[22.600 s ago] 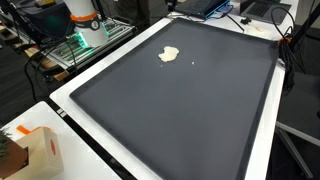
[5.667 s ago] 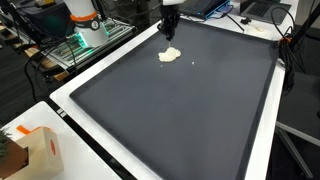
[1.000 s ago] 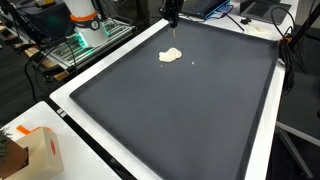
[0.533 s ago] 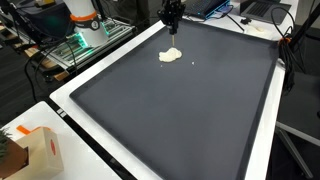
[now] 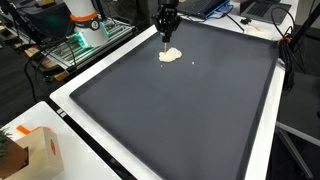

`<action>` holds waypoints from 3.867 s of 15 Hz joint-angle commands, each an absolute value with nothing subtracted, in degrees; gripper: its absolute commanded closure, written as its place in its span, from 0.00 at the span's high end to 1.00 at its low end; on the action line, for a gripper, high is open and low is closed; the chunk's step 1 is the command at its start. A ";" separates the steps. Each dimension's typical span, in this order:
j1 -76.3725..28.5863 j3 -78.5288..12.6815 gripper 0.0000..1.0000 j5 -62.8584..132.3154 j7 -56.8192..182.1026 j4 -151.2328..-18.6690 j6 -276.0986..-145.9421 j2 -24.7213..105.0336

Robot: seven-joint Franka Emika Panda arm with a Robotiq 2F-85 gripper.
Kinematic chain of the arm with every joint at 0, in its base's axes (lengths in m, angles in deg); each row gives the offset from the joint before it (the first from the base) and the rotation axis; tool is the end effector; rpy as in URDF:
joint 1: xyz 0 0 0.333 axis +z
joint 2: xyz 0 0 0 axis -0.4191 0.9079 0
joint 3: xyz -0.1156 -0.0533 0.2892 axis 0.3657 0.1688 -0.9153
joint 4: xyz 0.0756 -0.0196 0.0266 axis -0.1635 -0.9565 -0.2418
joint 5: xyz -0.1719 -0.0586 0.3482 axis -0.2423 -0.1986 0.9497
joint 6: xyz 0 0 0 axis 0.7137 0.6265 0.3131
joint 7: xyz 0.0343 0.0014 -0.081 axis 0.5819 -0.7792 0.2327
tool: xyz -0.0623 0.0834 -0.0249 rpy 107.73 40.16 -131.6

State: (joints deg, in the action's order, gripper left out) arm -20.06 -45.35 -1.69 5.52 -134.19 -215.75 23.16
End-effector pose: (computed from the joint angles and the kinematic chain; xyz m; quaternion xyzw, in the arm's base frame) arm 0.4575 0.1053 0.2932 0.9645 -0.1510 0.1194 0.1807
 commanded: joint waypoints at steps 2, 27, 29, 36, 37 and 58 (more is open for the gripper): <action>-17.56 -45.54 0.03 -7.44 -2.47 -131.09 -208.40 27.75; -11.55 -43.32 0.03 -17.52 -16.13 -117.88 -186.91 44.65; -11.83 -42.98 0.03 -17.23 -16.07 -117.58 -186.75 44.74; -11.81 -42.89 0.03 -17.08 -15.73 -117.96 -186.99 44.23; -11.60 -42.99 0.03 -17.22 -15.89 -118.06 -186.91 44.22; -6.66 -47.21 0.03 -22.28 -15.79 -121.09 -188.83 41.20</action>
State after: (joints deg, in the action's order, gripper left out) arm -6.62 -46.38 -19.44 -14.93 -118.56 -187.25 43.85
